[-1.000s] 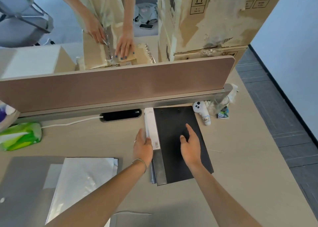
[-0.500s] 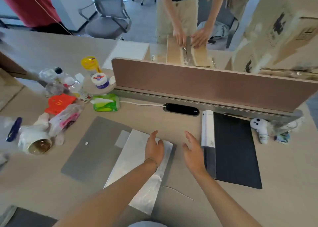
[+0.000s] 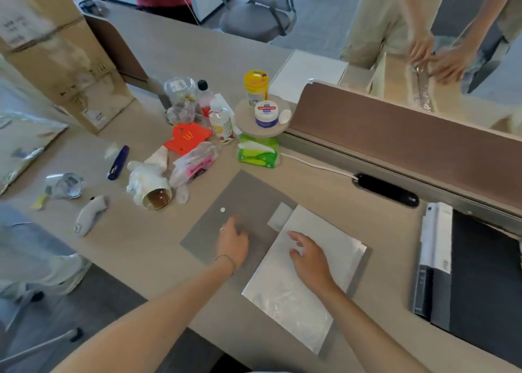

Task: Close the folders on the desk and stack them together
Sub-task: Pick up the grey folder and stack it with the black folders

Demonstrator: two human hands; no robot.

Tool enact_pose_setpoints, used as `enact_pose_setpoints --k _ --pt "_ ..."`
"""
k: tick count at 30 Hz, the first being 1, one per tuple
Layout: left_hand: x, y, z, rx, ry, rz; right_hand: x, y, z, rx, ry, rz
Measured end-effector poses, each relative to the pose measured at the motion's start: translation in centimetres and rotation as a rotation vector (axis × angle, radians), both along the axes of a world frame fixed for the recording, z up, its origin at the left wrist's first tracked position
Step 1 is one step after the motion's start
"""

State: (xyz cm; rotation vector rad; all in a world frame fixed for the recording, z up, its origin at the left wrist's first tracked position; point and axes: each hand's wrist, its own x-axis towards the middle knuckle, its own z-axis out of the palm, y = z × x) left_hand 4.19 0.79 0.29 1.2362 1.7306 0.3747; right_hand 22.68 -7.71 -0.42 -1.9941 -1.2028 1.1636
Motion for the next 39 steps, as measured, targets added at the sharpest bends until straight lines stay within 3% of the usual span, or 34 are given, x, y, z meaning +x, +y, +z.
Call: enact_pose_setpoints --k 7,13,21,27,35,39 --pt "-9.1 3.9 -2.6 -0.066 0.14 0.109 -7.7 4.8 -2.1 -0.104 -0.117 0.335" --pt "-11.5 4.7 -3.9 -0.066 0.196 0.114 -10.7 6.4 -3.6 -0.157 -0.218 0.496" --pt "-12.2 5.2 -4.8 -0.045 0.308 0.014 -11.2 7.0 -4.4 -0.19 -0.291 0.541" --pt "-13.4 6.5 -4.7 -0.052 0.227 0.073 -10.9 6.6 -4.8 -0.204 -0.287 0.56" --pt "-13.2 6.3 -1.2 0.135 0.184 0.014 -10.0 6.4 -3.0 -0.193 -0.084 0.377" --pt "-12.5 4.0 2.2 0.278 0.107 -0.005 -9.5 6.5 -1.0 -0.083 -0.121 0.322"
